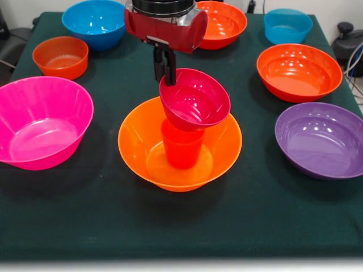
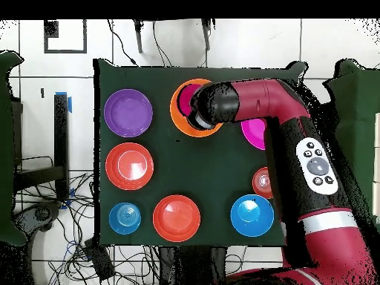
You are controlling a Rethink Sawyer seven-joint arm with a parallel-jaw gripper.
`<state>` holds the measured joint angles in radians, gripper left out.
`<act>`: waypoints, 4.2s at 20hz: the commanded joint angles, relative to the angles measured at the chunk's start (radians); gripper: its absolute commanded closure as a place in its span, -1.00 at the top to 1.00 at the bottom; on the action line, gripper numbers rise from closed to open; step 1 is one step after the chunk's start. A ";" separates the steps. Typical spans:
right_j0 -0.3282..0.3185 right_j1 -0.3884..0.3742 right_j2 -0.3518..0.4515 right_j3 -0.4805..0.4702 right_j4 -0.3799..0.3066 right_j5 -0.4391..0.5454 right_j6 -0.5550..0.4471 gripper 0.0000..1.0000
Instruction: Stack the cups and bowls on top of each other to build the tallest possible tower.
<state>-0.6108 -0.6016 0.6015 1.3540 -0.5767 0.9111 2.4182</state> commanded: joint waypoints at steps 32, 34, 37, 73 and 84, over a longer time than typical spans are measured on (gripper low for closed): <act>0.008 0.029 0.004 -0.050 -0.021 0.112 -0.347 -1.00; 0.007 0.028 0.004 -0.048 -0.022 0.107 -0.347 -1.00; 0.008 0.025 -0.001 -0.041 -0.023 0.103 -0.337 -1.00; -0.052 -0.216 0.014 0.254 0.088 0.067 -0.282 1.00; -0.092 -0.221 0.015 0.399 0.027 -0.106 -0.258 1.00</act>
<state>-0.6922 -0.8381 0.6042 1.5892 -0.4918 0.9016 2.3311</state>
